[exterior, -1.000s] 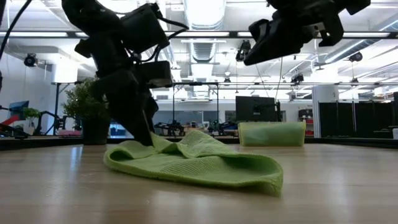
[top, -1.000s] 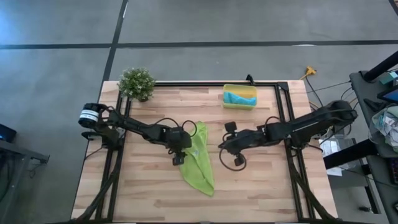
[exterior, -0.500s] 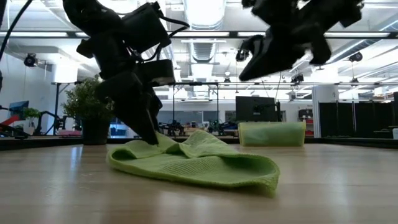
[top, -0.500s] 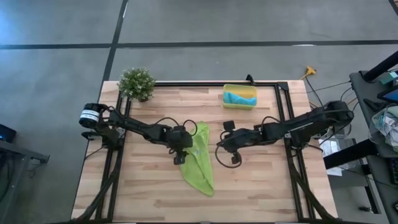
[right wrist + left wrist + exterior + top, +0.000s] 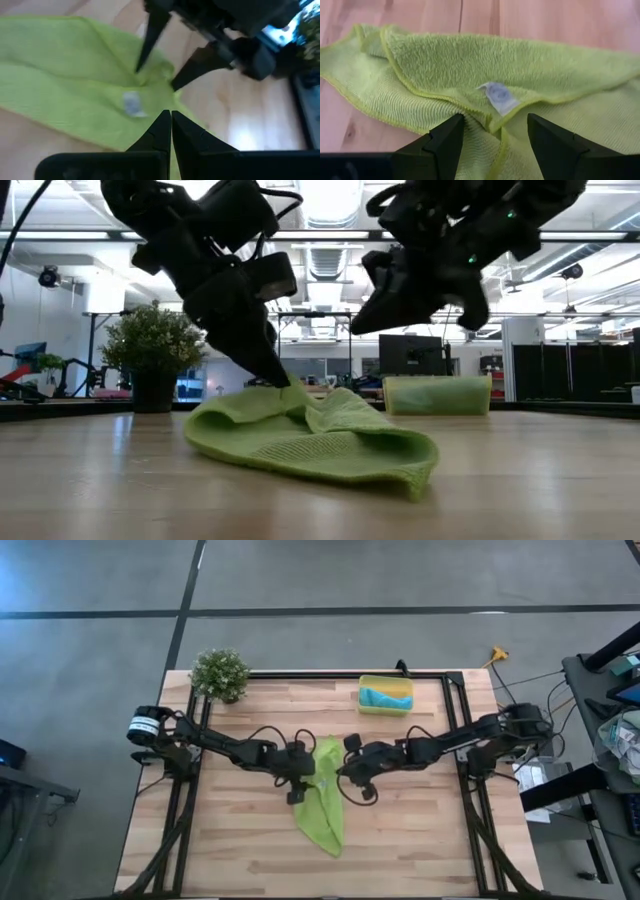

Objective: Roll microfiber towels into tight, uniform cylinder then place into a basket
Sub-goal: Fold the green microfiber towel

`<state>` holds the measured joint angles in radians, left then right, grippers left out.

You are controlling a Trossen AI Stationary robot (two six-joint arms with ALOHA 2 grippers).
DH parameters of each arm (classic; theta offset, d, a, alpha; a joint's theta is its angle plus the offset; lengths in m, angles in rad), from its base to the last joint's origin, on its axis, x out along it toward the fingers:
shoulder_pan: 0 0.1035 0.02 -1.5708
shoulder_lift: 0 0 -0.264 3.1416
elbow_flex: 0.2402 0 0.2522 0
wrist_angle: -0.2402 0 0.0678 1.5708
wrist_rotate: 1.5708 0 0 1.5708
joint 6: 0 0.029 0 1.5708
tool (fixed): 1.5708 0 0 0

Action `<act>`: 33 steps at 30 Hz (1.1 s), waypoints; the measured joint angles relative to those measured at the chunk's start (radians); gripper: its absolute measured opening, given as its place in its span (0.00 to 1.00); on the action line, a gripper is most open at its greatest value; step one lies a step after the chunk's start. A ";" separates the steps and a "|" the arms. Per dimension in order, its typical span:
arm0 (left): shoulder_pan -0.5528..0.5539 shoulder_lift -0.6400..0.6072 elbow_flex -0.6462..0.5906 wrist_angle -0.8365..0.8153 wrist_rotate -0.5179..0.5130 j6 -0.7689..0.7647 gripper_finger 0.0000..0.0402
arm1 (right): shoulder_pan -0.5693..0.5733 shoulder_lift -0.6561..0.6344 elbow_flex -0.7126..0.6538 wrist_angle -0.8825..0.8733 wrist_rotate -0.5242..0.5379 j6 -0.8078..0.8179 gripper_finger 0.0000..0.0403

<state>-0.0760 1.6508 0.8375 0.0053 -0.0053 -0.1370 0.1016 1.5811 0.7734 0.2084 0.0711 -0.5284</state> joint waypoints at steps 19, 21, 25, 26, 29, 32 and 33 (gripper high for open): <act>0.062 0.000 -0.007 0.119 -0.082 0.048 0.51 | -0.148 0.132 0.021 0.133 -0.254 -0.109 0.29; 0.070 0.000 -0.007 0.119 -0.083 0.049 0.51 | -0.153 0.139 0.023 0.142 -0.254 -0.109 0.33; 0.076 0.000 -0.015 0.113 -0.084 0.048 0.51 | -0.161 0.155 0.032 0.162 -0.254 -0.064 0.37; 0.076 0.000 -0.019 0.106 -0.083 0.048 0.51 | -0.162 0.161 0.036 0.164 -0.254 -0.045 0.37; 0.076 -0.002 -0.029 0.005 -0.080 0.041 0.51 | -0.164 0.189 0.050 0.165 -0.255 -0.033 0.36; 0.076 -0.004 -0.031 -0.105 -0.079 0.007 0.51 | -0.167 0.229 0.071 0.160 -0.281 -0.040 0.34; 0.076 -0.004 -0.034 -0.122 -0.078 -0.013 0.51 | -0.168 0.242 0.082 0.154 -0.303 -0.047 0.34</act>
<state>-0.0002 1.6466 0.8034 -0.1167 -0.0838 -0.1496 -0.0663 1.8234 0.8557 0.3628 -0.2317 -0.5750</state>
